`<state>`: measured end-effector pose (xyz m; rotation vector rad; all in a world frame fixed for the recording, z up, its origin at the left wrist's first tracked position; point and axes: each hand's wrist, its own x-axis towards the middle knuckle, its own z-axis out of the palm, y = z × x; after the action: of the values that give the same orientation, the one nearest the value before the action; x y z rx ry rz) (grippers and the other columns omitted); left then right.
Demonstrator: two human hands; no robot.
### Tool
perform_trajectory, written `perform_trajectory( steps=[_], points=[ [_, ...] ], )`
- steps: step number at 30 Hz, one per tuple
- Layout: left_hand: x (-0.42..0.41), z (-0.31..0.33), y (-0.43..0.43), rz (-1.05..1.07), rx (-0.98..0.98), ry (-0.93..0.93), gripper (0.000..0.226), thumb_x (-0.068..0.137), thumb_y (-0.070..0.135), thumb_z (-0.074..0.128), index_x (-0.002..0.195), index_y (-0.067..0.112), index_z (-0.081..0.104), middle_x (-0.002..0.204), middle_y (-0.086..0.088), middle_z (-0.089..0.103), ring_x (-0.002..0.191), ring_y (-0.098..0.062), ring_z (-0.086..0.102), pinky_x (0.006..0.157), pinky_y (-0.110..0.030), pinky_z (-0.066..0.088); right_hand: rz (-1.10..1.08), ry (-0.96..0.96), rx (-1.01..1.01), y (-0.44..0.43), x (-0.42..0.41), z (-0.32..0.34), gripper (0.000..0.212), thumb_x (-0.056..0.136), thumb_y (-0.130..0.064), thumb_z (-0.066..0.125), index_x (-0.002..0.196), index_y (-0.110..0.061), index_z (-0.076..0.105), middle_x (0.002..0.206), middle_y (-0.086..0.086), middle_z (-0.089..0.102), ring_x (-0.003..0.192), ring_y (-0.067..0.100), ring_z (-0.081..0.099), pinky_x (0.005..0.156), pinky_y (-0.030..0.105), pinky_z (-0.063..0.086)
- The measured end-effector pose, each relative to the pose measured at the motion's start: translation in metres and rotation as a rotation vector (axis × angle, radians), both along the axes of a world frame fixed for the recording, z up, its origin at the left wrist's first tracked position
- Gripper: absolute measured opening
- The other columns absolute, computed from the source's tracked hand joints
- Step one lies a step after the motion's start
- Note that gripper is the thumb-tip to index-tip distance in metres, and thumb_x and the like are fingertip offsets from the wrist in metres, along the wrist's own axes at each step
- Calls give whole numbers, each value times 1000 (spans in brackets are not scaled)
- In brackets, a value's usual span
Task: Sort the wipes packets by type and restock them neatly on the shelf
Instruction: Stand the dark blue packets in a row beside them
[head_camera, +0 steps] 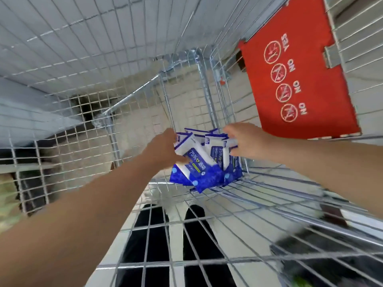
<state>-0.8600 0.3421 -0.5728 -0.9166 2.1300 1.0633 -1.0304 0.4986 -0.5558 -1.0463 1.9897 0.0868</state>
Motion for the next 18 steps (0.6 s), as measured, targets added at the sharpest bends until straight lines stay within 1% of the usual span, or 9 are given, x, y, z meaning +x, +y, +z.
perform_trajectory(
  steps=[2,3,5,7,8,10,12,15,18],
  points=[
    [1,0,-5,-50,30,-13,36,75,31,80,104,17,63,93,1,63,80,-15,53,66,-25,36,-7,22,-31,1,2,-9,36,78,-12,70,110,-8,52,102,7,57,93,26,55,77,36,47],
    [2,1,-10,-61,48,-20,34,77,32,78,105,17,67,96,-1,67,80,-15,56,66,-25,38,-6,28,-44,2,2,-12,33,78,-11,71,105,-9,53,99,6,57,92,25,55,76,36,47],
    [7,6,-19,-59,55,-38,37,80,33,76,111,16,68,98,-1,67,82,-15,58,71,-26,39,33,23,-46,1,1,-14,22,78,-9,72,96,-12,59,91,-1,58,88,19,54,68,28,40],
    [14,9,-30,-31,53,-55,38,81,31,75,115,17,66,90,4,63,73,-9,55,67,-25,38,72,13,-49,-1,-2,-12,13,78,-12,74,87,-15,64,82,-8,52,87,16,53,64,24,34],
    [18,11,-35,-12,58,-63,38,82,31,74,116,18,66,86,7,61,70,-5,54,62,-24,38,69,3,-68,-3,-5,-10,13,77,-15,75,85,-17,65,84,-8,50,88,15,53,67,25,35],
    [21,14,-43,1,68,-75,38,82,34,73,116,20,65,83,12,60,70,-2,54,57,-21,39,35,-44,-113,-8,-7,-8,15,75,-17,77,83,-21,64,98,-3,51,95,16,51,78,28,39],
    [22,16,-48,3,88,-84,35,83,37,71,113,22,64,86,11,62,72,-5,57,57,-22,41,8,-120,-129,-10,-5,-7,16,79,-15,74,85,-21,60,103,-2,54,99,17,53,79,27,37],
    [24,17,-51,28,128,-79,31,85,37,70,111,22,62,91,8,66,73,-6,59,58,-23,42,4,-131,-158,-11,3,-9,11,83,-14,69,89,-16,60,96,0,62,88,15,56,68,24,36],
    [24,20,-48,49,155,-75,27,86,35,68,110,25,58,91,10,65,77,-5,59,63,-24,44,66,-58,-159,-16,-3,-3,8,87,-13,65,91,-14,58,82,-5,54,72,10,50,56,19,29]
  ],
)
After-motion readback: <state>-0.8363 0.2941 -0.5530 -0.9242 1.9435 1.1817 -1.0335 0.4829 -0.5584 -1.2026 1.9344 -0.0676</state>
